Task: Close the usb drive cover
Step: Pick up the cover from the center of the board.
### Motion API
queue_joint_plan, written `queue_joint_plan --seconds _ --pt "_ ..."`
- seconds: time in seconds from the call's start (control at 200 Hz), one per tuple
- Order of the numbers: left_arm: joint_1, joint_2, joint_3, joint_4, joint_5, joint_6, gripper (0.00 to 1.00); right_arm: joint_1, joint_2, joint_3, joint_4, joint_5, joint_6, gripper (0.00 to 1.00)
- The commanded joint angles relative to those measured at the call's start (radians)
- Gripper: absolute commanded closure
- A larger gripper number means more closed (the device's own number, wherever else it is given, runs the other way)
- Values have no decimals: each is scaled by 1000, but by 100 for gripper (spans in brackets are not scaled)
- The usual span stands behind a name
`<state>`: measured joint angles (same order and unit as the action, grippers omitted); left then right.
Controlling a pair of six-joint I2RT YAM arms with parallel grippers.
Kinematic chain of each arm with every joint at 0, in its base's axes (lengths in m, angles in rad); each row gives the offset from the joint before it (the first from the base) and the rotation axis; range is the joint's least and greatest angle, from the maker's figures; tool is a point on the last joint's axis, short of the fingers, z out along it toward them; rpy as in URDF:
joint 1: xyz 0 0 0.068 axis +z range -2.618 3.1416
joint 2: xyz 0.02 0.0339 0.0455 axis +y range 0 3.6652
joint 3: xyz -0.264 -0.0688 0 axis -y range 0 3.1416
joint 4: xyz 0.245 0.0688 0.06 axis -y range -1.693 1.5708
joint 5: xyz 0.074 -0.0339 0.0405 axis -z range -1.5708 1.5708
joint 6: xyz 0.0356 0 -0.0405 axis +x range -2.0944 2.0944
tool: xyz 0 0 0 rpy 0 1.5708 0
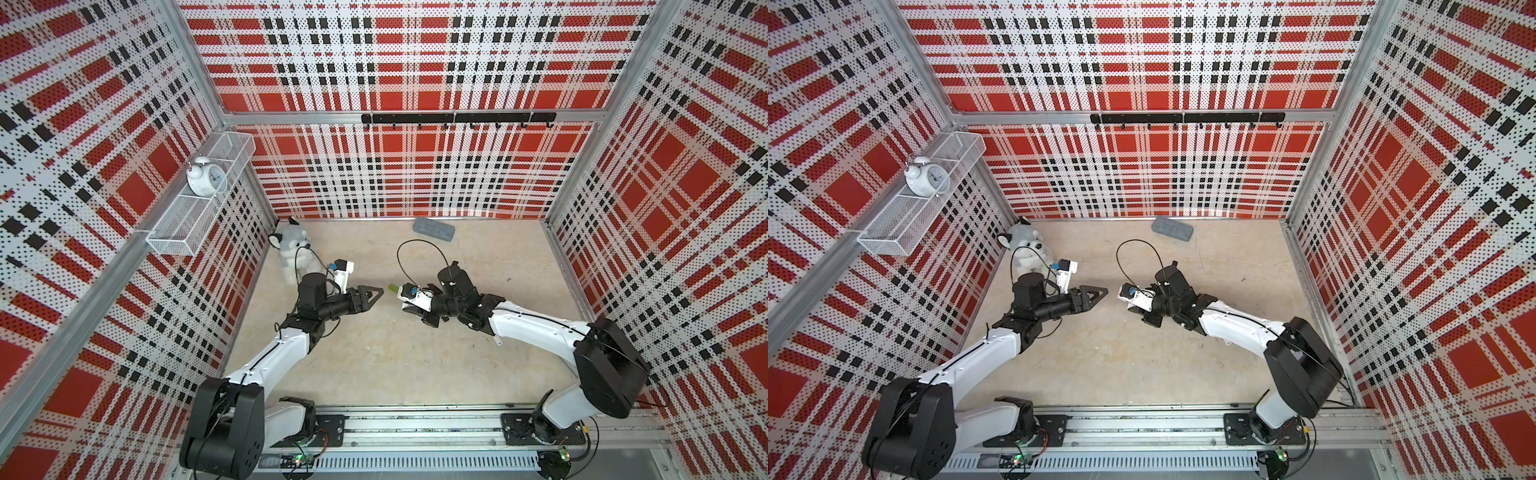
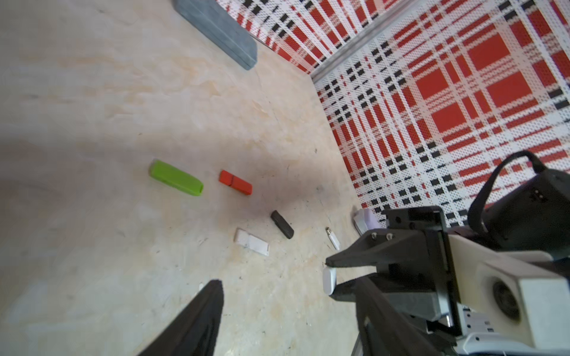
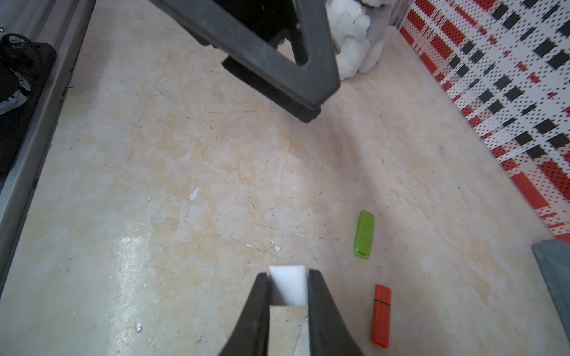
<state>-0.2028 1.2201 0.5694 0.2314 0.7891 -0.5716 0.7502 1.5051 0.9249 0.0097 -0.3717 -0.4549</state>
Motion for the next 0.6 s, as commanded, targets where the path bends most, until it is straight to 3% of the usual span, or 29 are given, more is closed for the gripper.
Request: queue_joint_plan --seconds 0.0,0.23,0.591 --pt "-37 36 44 70 95 2 37 -1 -62 -22 45 31 -15 78" --pt "-140 112 89 122 167 -13 45 -2 -89 -19 51 21 -8 77" --pt "-159 141 104 138 179 -28 67 -1 -95 -24 72 17 -3 77"
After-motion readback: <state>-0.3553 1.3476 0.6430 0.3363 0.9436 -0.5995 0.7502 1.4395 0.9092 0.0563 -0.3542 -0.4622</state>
